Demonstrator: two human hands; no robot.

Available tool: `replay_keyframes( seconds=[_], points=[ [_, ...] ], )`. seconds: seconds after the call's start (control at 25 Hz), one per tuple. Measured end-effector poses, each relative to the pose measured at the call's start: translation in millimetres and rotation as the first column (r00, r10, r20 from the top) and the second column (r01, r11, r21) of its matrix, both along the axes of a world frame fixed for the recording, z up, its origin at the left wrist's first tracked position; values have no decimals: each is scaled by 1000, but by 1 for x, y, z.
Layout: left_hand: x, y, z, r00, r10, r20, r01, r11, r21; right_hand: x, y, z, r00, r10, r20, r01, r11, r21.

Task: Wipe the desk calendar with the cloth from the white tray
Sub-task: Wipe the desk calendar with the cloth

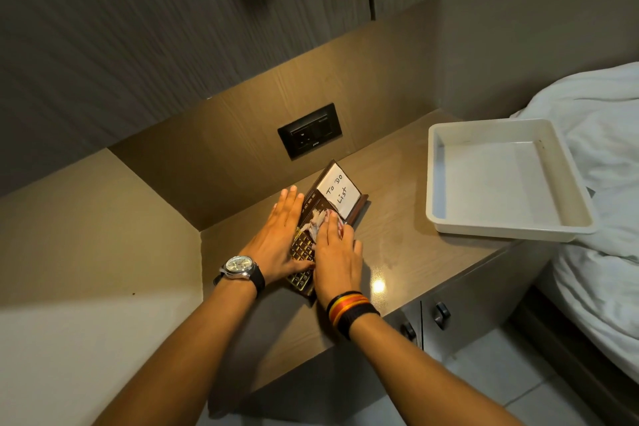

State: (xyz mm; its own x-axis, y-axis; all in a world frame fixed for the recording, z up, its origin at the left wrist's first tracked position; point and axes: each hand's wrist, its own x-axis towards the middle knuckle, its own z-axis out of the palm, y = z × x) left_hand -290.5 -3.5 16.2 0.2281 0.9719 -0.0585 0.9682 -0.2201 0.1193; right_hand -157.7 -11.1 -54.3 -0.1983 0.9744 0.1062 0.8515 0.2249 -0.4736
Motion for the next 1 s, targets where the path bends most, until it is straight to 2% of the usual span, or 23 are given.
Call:
replay_keyframes(
  seconds=[0.16,0.28,0.52,0.72,0.92,1.0],
  points=[
    [0,1,-2,997,-51,-49,53,998,30,13,-10,-11,973,183,-144,-174,982,74],
    [-2,2,-3,998,-57,-40,58,998,22,17,-13,-18,957,238,-168,-227,971,81],
    [1,1,-2,998,-54,-21,54,999,3,20,12,0,984,49,-173,-45,999,27],
    [-1,2,-3,999,-50,-16,50,999,-9,11,-11,1,997,54,-57,-55,998,-18],
    [0,2,-3,998,-52,-21,52,999,-1,8,12,12,992,-72,103,82,992,-96],
    [1,1,-2,998,-54,-27,54,998,7,2,4,14,992,-70,103,82,989,-121]
  ],
)
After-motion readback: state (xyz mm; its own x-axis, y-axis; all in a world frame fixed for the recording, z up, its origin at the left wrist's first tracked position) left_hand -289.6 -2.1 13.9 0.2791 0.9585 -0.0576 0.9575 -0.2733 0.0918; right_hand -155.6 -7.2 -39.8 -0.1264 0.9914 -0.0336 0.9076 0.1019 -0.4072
